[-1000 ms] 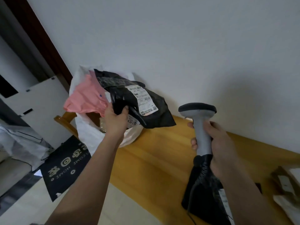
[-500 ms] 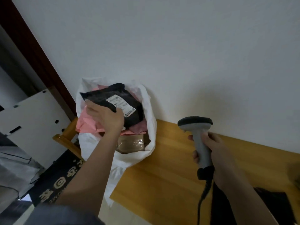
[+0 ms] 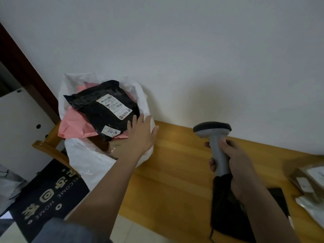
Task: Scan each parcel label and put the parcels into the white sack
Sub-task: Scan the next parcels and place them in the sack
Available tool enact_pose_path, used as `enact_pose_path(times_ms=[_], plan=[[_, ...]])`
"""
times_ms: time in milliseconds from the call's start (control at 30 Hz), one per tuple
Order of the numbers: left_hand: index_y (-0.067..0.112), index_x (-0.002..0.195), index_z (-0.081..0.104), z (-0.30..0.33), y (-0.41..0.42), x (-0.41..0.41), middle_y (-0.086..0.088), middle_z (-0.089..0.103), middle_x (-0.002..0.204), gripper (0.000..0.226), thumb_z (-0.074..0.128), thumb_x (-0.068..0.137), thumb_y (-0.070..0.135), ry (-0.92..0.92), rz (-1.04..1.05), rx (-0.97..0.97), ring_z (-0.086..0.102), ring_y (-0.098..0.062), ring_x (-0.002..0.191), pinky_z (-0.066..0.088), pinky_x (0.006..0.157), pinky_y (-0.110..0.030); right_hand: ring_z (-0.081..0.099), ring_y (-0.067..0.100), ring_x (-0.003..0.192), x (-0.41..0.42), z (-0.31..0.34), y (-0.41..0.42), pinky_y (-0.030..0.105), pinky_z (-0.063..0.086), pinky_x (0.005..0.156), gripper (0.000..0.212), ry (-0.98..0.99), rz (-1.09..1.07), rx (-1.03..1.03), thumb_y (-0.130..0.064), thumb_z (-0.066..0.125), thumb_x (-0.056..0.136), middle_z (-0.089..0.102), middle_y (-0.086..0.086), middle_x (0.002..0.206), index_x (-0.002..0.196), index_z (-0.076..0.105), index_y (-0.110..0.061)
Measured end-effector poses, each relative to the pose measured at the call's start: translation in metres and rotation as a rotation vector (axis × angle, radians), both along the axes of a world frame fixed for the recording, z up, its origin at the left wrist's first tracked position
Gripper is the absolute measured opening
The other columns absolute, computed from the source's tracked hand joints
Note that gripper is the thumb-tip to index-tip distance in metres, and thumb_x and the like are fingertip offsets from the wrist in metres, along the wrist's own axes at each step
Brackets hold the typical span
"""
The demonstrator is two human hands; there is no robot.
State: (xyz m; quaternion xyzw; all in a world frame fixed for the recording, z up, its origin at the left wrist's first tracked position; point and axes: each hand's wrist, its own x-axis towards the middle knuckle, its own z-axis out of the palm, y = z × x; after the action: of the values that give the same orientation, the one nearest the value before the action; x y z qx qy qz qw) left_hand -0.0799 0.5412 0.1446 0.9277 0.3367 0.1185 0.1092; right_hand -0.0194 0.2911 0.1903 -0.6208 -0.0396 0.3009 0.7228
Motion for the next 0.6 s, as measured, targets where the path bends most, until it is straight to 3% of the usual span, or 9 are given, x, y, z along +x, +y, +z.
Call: enact_pose_path(times_ms=[267, 367, 467, 600], plan=[[0.006, 0.124, 0.061, -0.046, -0.111, 0.048, -0.014, 0.058, 0.128, 0.031, 0.055, 0.093, 0.011, -0.156, -0.379, 0.078, 0.054, -0.032, 0.120, 0.036, 0.106, -0.044, 0.052, 0.018, 0.052, 0.043, -0.017, -0.091, 0.033, 0.044, 0.052, 0.027, 0.021, -0.137, -0.026, -0.030, 0.046, 0.103, 0.067, 0.012, 0.111, 0.119, 0.055, -0.010], [0.013, 0.132, 0.055, -0.073, -0.165, 0.067, -0.004, 0.051, 0.135, 0.034, 0.049, 0.099, 0.018, -0.007, -0.443, -0.073, 0.053, -0.025, 0.118, 0.041, 0.102, -0.037, 0.051, 0.018, 0.051, 0.062, -0.028, -0.134, 0.033, 0.044, 0.051, 0.027, 0.053, -0.160, -0.031, -0.029, 0.044, 0.104, 0.067, 0.012, 0.109, 0.122, 0.053, -0.011], [0.020, 0.133, 0.050, -0.106, -0.220, 0.085, 0.001, 0.045, 0.138, 0.032, 0.044, 0.101, 0.023, 0.233, -0.412, -0.260, 0.057, -0.024, 0.109, 0.050, 0.092, -0.040, 0.051, 0.018, 0.050, 0.080, -0.042, -0.180, 0.031, 0.044, 0.049, 0.024, 0.091, -0.164, -0.048, -0.027, 0.043, 0.104, 0.064, 0.014, 0.110, 0.120, 0.053, -0.012], [0.018, 0.136, 0.049, -0.166, -0.289, 0.092, -0.002, 0.044, 0.142, 0.035, 0.046, 0.102, 0.023, 0.452, -0.408, -0.440, 0.050, -0.022, 0.122, 0.045, 0.101, -0.035, 0.051, 0.019, 0.055, 0.101, -0.065, -0.238, 0.031, 0.045, 0.050, 0.026, 0.119, -0.161, -0.110, -0.026, 0.042, 0.104, 0.063, 0.014, 0.113, 0.125, 0.051, -0.013]])
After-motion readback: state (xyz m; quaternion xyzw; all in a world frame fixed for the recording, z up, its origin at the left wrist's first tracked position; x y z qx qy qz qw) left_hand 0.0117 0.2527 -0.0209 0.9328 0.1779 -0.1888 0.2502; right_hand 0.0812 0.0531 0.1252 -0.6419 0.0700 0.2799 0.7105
